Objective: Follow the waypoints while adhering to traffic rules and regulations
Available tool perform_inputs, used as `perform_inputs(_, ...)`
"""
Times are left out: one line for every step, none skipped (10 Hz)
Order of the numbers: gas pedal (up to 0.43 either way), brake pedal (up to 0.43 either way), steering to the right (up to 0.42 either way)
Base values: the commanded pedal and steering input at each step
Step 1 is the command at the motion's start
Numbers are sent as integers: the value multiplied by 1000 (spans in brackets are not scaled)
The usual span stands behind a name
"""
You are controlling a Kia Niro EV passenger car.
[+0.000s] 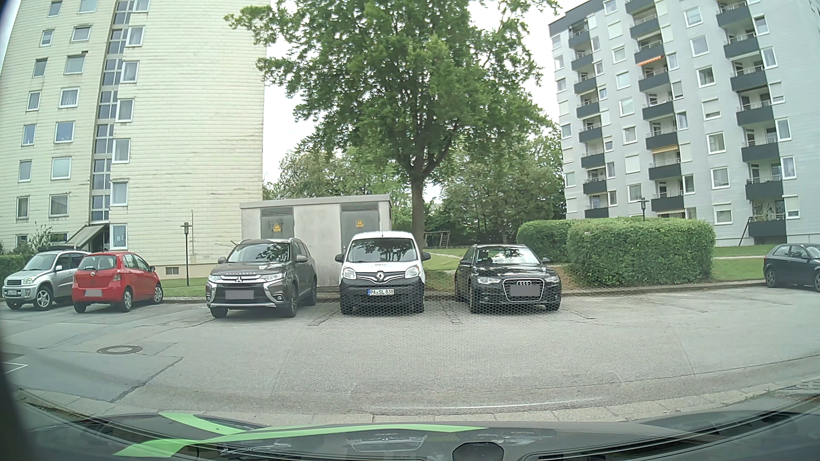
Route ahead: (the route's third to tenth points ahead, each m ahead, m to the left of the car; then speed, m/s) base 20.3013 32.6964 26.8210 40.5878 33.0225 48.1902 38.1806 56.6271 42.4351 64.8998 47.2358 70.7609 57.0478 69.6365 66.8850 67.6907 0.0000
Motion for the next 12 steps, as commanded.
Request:
perform_inputs(0,329,-380)
perform_inputs(0,293,-380)
perform_inputs(0,256,-380)
perform_inputs(0,220,-380)
perform_inputs(0,189,-380)
perform_inputs(0,171,-380)
perform_inputs(0,140,-380)
perform_inputs(0,104,-380)
perform_inputs(0,79,-380)
perform_inputs(0,55,-380)
perform_inputs(0,12,-380)
perform_inputs(0,0,-380)
